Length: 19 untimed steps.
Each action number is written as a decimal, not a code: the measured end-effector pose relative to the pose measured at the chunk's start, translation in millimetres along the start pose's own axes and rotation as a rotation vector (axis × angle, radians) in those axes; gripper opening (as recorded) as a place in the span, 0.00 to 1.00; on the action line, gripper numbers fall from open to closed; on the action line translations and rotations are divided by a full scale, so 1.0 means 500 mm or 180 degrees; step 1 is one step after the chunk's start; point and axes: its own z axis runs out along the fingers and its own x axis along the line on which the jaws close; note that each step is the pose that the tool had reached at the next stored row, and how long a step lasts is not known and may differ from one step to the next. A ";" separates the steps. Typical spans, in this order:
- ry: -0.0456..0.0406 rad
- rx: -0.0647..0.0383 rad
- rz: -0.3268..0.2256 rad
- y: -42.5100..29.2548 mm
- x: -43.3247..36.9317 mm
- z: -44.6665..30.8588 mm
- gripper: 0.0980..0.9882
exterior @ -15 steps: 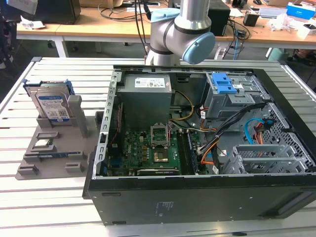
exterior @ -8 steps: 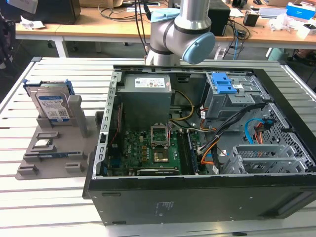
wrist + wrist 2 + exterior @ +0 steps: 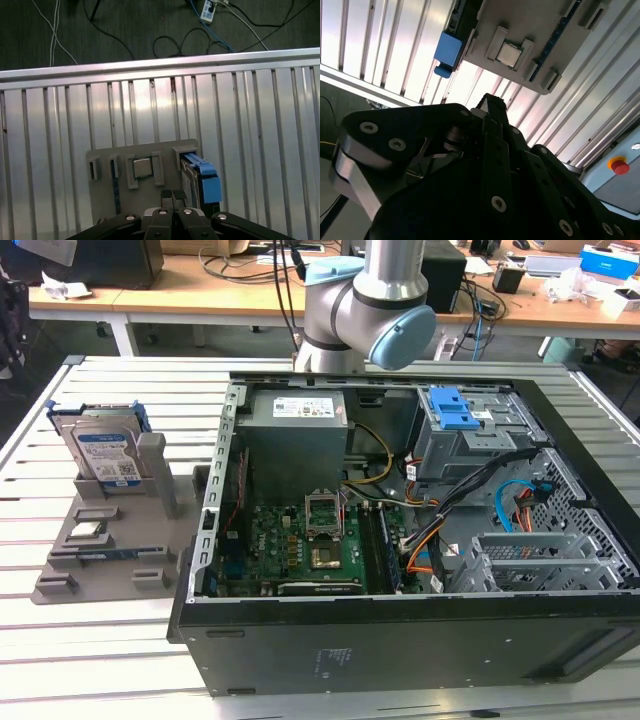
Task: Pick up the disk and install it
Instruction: 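Pick up the disk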
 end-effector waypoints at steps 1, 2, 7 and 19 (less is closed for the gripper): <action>0.0001 0.0000 -0.0016 0.000 0.000 0.000 0.01; 0.0001 -0.0001 -0.0032 0.000 0.000 0.000 0.01; 0.0006 -0.0003 -0.0124 0.000 0.000 0.000 0.01; 0.0014 -0.0007 -0.0313 0.000 0.000 0.000 0.01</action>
